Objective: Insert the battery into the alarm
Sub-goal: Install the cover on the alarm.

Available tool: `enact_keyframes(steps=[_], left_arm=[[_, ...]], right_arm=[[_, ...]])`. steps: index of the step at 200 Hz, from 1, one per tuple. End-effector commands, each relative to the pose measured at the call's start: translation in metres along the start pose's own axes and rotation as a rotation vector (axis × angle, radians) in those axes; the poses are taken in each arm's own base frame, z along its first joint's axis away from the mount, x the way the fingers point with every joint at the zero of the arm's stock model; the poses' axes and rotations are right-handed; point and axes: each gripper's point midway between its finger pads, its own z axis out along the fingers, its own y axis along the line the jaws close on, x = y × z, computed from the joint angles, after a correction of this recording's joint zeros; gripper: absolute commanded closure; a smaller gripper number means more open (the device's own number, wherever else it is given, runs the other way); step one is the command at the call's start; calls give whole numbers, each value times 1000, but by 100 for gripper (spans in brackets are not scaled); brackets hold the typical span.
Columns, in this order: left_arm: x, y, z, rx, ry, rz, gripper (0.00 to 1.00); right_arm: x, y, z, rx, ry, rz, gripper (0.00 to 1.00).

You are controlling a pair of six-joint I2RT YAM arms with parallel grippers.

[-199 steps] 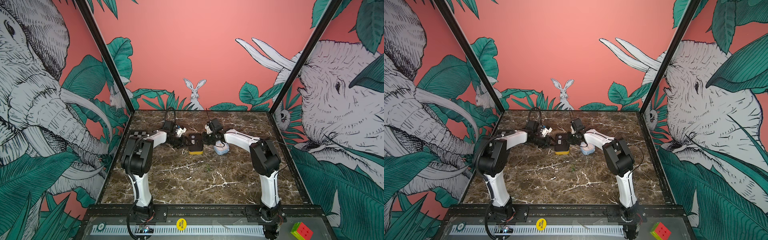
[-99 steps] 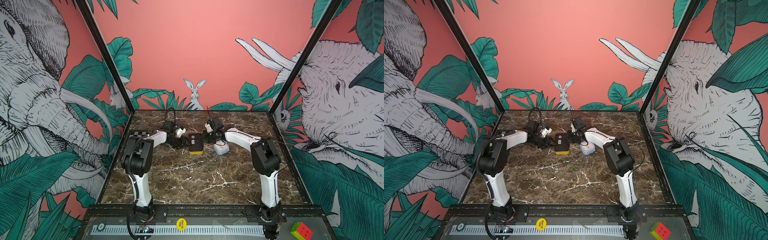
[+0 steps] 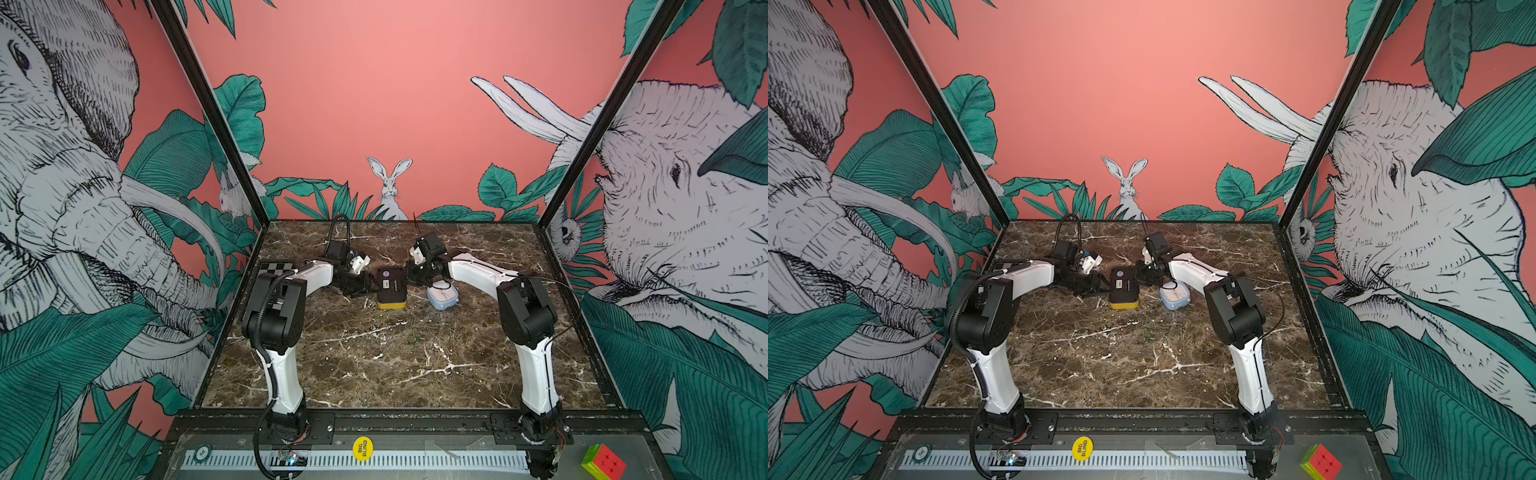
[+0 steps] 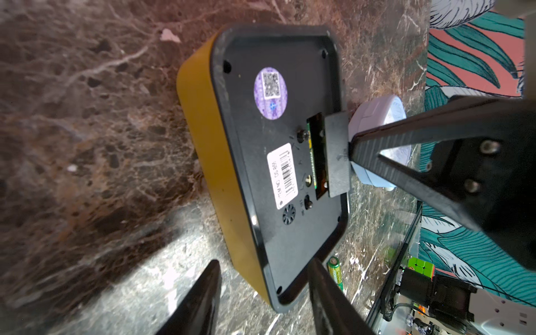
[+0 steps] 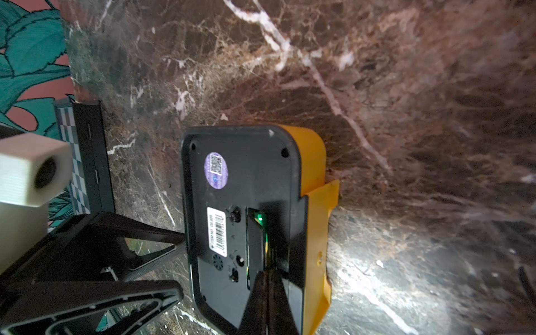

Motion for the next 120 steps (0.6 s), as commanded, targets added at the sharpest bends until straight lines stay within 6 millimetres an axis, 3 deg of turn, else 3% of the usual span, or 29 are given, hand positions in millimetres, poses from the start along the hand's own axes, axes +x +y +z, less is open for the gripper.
enact_keyframes(steps=[1,120], left_arm=[[-8,-10,-15,-3,-40,30,49],[-5,-7,-14,-9,-37,25,49]], right_arm=[[-4,1,1,-7,0,-13,100],[-8,4,7,-36,-10,-4,100]])
